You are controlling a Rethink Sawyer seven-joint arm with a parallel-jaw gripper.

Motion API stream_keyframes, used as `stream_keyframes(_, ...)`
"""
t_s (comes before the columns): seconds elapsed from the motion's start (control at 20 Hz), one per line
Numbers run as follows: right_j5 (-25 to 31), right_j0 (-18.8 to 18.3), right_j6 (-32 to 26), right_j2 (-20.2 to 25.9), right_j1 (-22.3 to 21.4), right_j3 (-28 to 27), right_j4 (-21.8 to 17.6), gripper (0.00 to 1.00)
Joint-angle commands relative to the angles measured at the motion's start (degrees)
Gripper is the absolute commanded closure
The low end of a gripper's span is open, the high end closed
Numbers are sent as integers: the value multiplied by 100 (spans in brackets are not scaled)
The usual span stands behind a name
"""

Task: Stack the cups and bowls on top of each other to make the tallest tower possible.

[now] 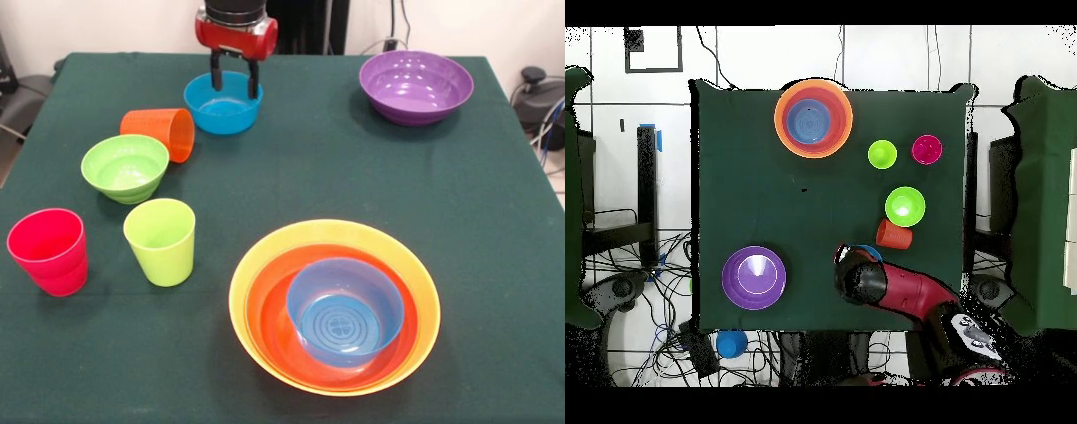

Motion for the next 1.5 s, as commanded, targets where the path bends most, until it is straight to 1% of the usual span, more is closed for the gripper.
stream_keyframes(0.05, 315, 213, 754, 734, 195, -12, 288, 0)
stream_keyframes(0.4, -47, 240, 864, 704, 554, -30, 312, 0)
stream_keyframes(0.8, -496, 295, 843, 426, 1088, -255, 140, 0)
stream_keyframes(1.05, -644, 479, 767, 219, 1145, -338, 26, 0)
stream_keyframes(1.1, -661, 524, 723, 191, 1144, -357, 12, 100)
stream_keyframes(1.25, -704, 698, 741, 61, 1140, -422, 20, 100)
stream_keyframes(1.3, -706, 758, 785, 17, 1130, -434, 77, 100)
stream_keyframes(1.35, -593, 834, 815, -34, 1102, -450, 157, 100)
stream_keyframes(1.4, -646, 885, 899, -88, 1050, -418, 219, 100)
stream_keyframes(1.5, -545, 880, 918, -62, 935, -361, 283, 100)
